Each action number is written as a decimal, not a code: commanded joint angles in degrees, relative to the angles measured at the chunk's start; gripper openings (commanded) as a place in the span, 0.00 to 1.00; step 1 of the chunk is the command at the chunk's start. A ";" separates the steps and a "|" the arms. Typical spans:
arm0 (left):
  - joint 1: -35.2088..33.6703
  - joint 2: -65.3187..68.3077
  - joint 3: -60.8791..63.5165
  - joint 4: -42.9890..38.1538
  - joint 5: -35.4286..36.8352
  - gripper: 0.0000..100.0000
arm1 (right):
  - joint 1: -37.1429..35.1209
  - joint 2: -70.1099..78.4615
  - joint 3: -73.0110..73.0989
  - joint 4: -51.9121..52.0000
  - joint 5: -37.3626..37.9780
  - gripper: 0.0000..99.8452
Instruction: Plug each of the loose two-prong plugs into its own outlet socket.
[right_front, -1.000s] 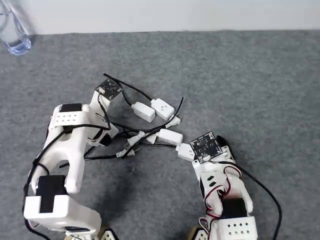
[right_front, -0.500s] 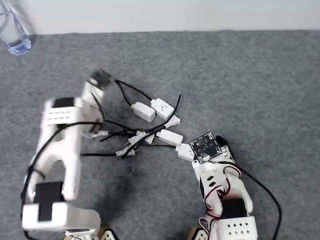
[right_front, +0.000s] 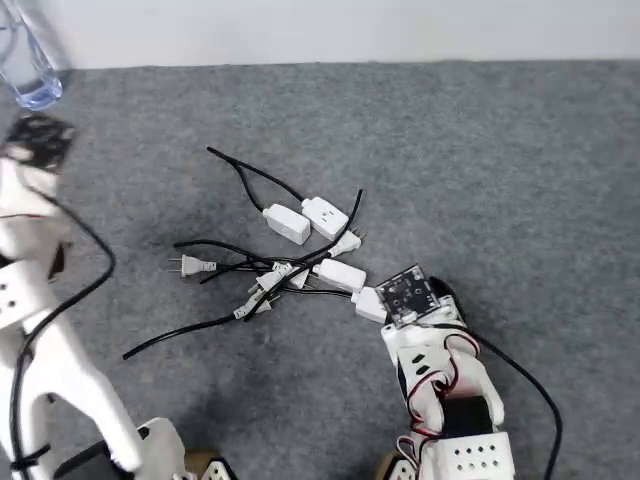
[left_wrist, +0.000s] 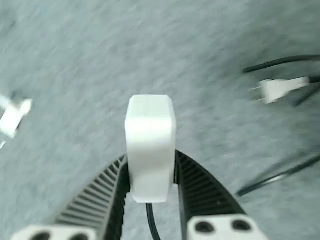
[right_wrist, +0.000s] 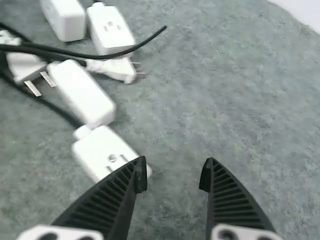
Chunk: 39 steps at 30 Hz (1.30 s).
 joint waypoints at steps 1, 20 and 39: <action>-9.49 -0.26 6.46 -10.73 -1.05 0.05 | -0.92 -0.48 0.88 1.10 -0.35 0.19; -26.90 25.49 29.23 -68.92 -1.14 0.05 | -1.01 -0.13 0.88 1.01 -0.35 0.19; -26.81 39.12 21.41 -70.51 -1.05 0.06 | -0.84 -0.57 0.88 -0.40 -3.96 0.19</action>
